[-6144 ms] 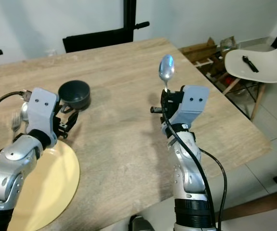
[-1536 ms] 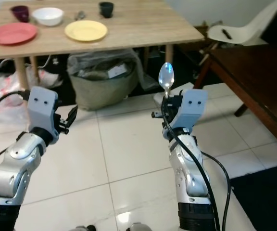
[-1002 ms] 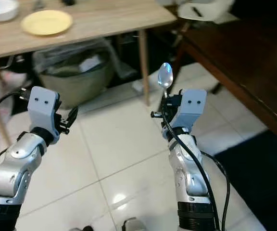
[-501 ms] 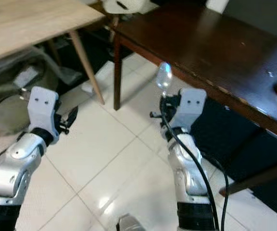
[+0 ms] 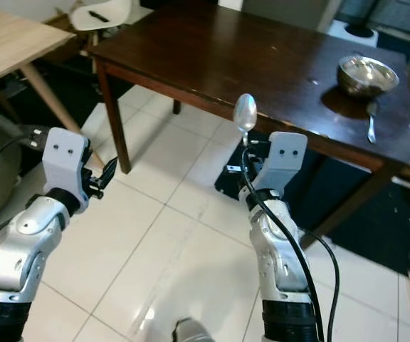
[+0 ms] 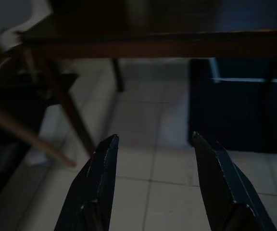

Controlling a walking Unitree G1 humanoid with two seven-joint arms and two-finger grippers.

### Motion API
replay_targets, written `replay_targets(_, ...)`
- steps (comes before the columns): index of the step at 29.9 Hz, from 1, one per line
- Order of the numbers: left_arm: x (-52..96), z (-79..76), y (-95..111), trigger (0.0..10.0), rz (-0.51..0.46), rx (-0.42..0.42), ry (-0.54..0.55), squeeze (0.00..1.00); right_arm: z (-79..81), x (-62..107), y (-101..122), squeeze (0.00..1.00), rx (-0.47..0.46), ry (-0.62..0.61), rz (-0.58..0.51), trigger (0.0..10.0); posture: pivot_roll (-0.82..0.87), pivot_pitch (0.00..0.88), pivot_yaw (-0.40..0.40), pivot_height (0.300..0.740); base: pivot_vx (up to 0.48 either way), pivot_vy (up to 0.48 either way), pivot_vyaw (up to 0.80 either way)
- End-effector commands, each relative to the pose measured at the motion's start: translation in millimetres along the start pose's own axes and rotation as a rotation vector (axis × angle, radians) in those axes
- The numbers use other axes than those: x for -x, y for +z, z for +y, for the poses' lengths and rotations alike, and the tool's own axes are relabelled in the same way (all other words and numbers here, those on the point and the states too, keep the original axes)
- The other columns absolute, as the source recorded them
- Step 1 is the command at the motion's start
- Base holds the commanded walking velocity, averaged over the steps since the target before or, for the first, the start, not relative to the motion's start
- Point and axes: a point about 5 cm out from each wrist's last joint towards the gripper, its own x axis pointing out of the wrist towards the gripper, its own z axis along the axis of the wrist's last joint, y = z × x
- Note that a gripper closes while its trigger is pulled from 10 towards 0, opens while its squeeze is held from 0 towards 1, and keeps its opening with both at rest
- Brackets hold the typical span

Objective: Setting the table

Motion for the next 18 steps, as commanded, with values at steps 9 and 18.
replay_targets(9, -0.4, -1.4, -3.0, 10.0, 0.01, -0.003, -0.009, 0.0, -2.7, 0.6, 0.3, 0.0, -0.005, -0.009, 0.0, 10.0, -0.13, 0.034, 0.044, 0.74, 0.0, 0.0, -0.8)
replay_targets(18, -0.6, -1.0, -3.3, 10.0, 0.01, -0.005, -0.011, 0.0, -2.3, 0.3, 0.4, 0.0, -0.003, -0.007, 0.0, 10.0, -0.13, 0.03, 0.045, 0.74, 0.0, 0.0, -0.8)
